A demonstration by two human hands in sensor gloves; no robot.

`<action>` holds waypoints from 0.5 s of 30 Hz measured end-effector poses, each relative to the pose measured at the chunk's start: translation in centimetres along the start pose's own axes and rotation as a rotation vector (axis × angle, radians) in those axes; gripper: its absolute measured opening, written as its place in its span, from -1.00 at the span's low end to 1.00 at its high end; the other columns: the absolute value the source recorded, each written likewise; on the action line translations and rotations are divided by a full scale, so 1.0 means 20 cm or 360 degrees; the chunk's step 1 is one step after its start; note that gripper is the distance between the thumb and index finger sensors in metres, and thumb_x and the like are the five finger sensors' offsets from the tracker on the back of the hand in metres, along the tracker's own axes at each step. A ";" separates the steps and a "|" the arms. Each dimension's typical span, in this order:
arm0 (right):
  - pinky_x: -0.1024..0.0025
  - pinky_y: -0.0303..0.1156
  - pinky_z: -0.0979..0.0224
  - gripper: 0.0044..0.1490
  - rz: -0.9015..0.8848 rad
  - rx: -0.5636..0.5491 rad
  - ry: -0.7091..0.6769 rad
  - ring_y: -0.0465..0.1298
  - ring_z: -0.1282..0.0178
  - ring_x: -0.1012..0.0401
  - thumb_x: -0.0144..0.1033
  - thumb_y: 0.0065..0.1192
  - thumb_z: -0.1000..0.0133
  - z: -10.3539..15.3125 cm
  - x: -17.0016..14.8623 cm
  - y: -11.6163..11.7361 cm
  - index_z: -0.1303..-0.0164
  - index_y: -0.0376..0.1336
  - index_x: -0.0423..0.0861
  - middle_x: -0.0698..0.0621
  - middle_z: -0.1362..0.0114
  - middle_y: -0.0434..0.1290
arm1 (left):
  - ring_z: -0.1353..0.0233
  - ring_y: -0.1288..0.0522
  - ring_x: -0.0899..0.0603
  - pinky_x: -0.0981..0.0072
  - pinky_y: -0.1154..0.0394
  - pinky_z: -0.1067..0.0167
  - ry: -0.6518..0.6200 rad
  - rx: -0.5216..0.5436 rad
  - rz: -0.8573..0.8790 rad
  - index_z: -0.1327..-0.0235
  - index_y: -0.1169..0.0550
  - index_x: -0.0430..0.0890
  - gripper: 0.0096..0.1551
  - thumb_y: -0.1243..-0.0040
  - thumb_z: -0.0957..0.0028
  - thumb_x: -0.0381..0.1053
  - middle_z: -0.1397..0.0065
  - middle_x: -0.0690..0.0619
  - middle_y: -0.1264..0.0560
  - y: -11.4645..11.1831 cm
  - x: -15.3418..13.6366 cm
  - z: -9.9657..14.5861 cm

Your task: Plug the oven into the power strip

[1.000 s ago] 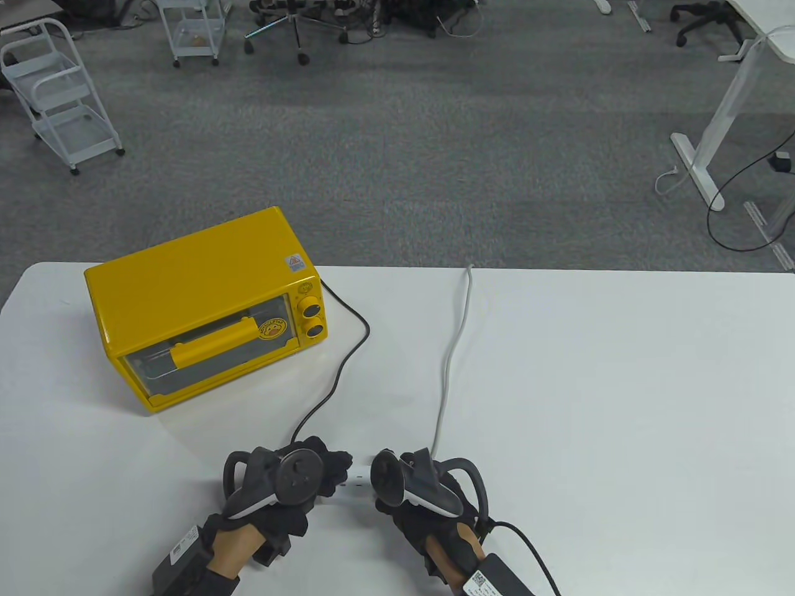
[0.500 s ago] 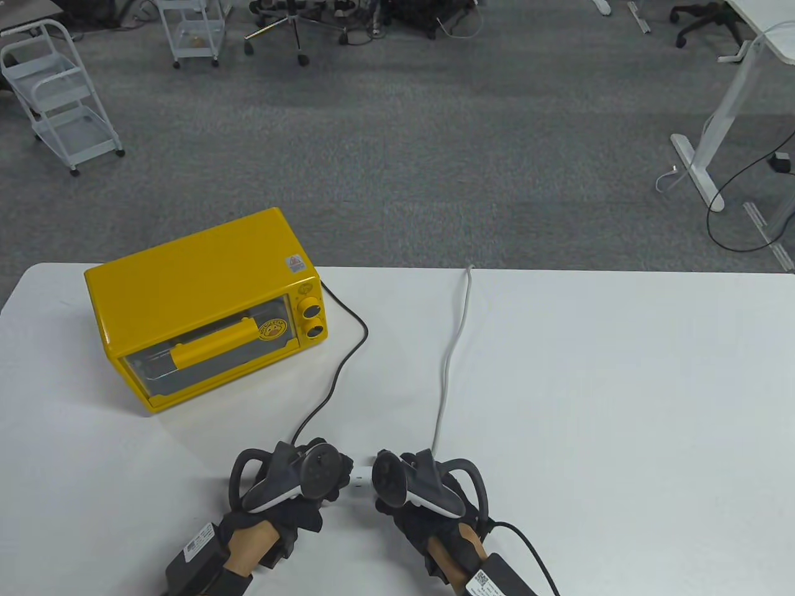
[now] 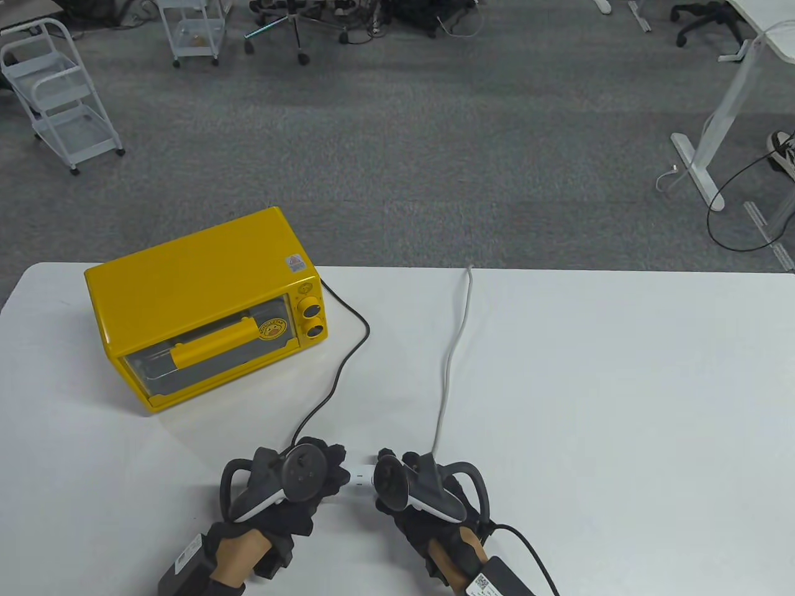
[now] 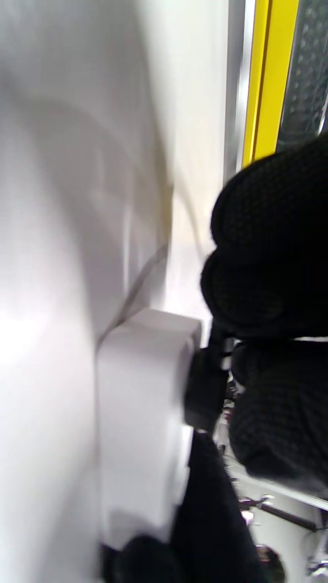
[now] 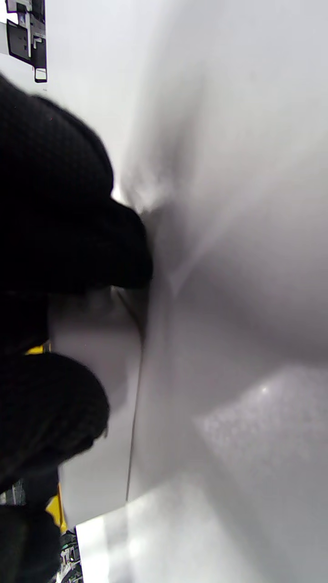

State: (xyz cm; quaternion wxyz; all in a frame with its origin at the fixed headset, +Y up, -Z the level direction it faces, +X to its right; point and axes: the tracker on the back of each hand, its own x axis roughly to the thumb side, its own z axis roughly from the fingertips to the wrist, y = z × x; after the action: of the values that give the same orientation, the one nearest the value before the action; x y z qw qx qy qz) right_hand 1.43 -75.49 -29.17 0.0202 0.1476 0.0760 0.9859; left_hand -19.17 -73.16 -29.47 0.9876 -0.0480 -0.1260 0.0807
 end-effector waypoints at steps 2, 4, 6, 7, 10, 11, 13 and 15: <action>0.16 0.56 -0.23 -0.04 0.0015 -0.0004 -0.0011 0.66 -0.11 0.15 0.08 0.32 0.03 0.00 0.00 0.00 -0.60 0.13 0.02 -0.17 -0.39 0.43 | -0.16 -0.60 0.02 0.14 -0.63 -0.13 0.0034 0.0037 0.0031 -0.50 -0.47 0.19 -0.23 -0.19 0.10 0.24 -0.66 0.07 -0.39 0.05 -0.05 0.03; 0.16 0.56 -0.23 -0.03 0.0011 -0.0014 -0.0027 0.65 -0.11 0.15 0.08 0.31 0.02 0.01 0.00 0.01 -0.61 0.12 -0.01 -0.17 -0.40 0.42 | -0.27 -0.57 -0.03 0.07 -0.58 -0.22 0.0084 0.0105 0.0065 -0.54 -0.43 0.20 -0.20 -0.16 0.09 0.26 -0.73 0.05 -0.31 0.10 -0.11 0.08; 0.15 0.55 -0.24 -0.02 0.0015 -0.0013 -0.0041 0.64 -0.11 0.15 0.08 0.31 0.01 0.01 0.00 0.01 -0.62 0.11 -0.03 -0.18 -0.40 0.42 | -0.48 -0.48 -0.12 -0.05 -0.50 -0.35 0.0156 0.0129 0.0084 -0.60 -0.35 0.21 -0.15 -0.10 0.08 0.30 -0.81 0.07 -0.20 0.12 -0.19 0.14; 0.15 0.55 -0.24 -0.01 0.0013 -0.0005 -0.0046 0.64 -0.12 0.15 0.08 0.31 0.00 0.01 0.00 0.01 -0.62 0.10 -0.03 -0.18 -0.41 0.41 | -0.58 -0.42 -0.17 -0.10 -0.46 -0.40 0.0182 0.0134 0.0085 -0.62 -0.32 0.21 -0.12 -0.09 0.09 0.32 -0.83 0.07 -0.16 0.13 -0.22 0.16; 0.13 0.54 -0.25 0.01 0.0027 -0.0004 -0.0061 0.64 -0.14 0.14 0.08 0.31 0.00 0.02 0.00 0.01 -0.64 0.08 -0.06 -0.18 -0.44 0.40 | -0.76 -0.22 -0.28 -0.27 -0.31 -0.52 0.0297 0.0123 0.0080 -0.68 -0.22 0.21 -0.04 -0.04 0.11 0.36 -0.88 0.07 -0.06 0.12 -0.34 0.23; 0.12 0.54 -0.26 0.02 0.0030 -0.0003 -0.0065 0.63 -0.14 0.13 0.08 0.31 0.00 0.02 0.00 0.01 -0.64 0.07 -0.07 -0.18 -0.45 0.39 | -0.79 -0.15 -0.31 -0.32 -0.25 -0.54 0.0329 0.0113 0.0076 -0.69 -0.19 0.21 -0.01 -0.02 0.12 0.38 -0.89 0.06 -0.03 0.11 -0.38 0.25; 0.11 0.53 -0.27 0.03 0.0030 0.0007 -0.0069 0.63 -0.16 0.11 0.09 0.30 0.00 0.03 -0.01 0.00 -0.65 0.06 -0.07 -0.18 -0.48 0.38 | -0.82 -0.04 -0.35 -0.41 -0.16 -0.55 0.0382 0.0083 0.0047 -0.71 -0.11 0.21 0.05 0.02 0.16 0.42 -0.90 0.04 0.03 0.09 -0.44 0.28; 0.09 0.53 -0.28 0.04 0.0036 0.0016 -0.0076 0.62 -0.19 0.10 0.10 0.30 0.00 0.04 -0.01 0.00 -0.65 0.04 -0.08 -0.19 -0.51 0.37 | -0.82 0.04 -0.39 -0.46 -0.09 -0.55 0.0438 0.0055 0.0038 -0.72 -0.06 0.21 0.09 0.05 0.20 0.45 -0.90 0.01 0.09 0.07 -0.49 0.31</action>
State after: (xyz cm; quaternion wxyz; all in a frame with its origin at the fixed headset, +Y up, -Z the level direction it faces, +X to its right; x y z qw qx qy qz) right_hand 1.90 -75.38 -28.42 0.0102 0.1720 0.0788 0.9819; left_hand -30.40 -73.04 -26.11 0.9952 -0.0432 0.0127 0.0871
